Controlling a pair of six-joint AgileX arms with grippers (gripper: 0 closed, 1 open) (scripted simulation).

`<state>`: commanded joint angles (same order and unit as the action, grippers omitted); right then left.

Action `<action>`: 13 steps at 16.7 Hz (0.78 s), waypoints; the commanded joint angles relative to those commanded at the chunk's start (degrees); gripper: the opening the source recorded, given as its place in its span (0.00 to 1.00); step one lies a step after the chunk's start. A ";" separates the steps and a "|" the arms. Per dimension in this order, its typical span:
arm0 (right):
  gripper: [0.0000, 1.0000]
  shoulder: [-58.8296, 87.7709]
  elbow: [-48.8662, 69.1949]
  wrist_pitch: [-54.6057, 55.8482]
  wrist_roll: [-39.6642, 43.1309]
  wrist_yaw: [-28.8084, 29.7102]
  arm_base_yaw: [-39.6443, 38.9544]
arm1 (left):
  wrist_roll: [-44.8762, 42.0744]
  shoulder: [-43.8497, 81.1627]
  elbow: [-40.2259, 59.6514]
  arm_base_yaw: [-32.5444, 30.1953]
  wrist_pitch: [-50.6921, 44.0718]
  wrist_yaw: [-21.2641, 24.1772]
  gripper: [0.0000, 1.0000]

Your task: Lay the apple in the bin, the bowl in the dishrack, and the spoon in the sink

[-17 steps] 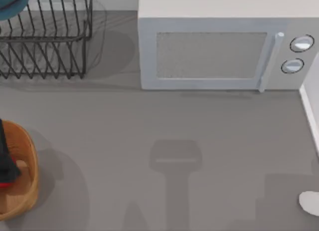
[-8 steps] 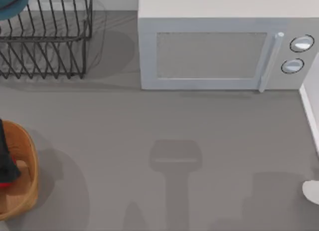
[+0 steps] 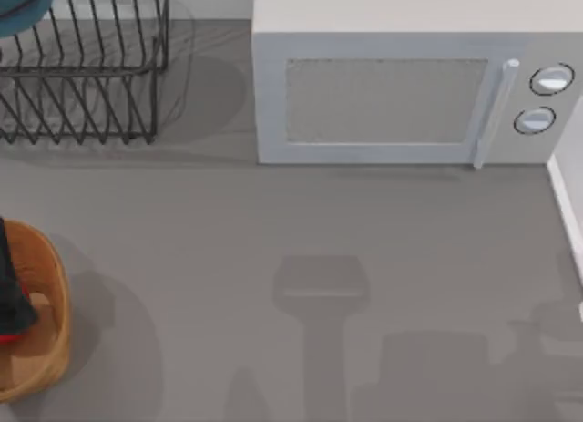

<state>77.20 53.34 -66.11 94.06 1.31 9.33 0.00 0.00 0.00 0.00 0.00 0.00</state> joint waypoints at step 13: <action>0.00 18.36 21.57 -7.94 1.31 0.10 0.39 | 0.00 0.00 0.00 0.00 0.00 0.00 1.00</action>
<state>95.56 74.91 -74.05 95.37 1.41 9.72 0.00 0.00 0.00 0.00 0.00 0.00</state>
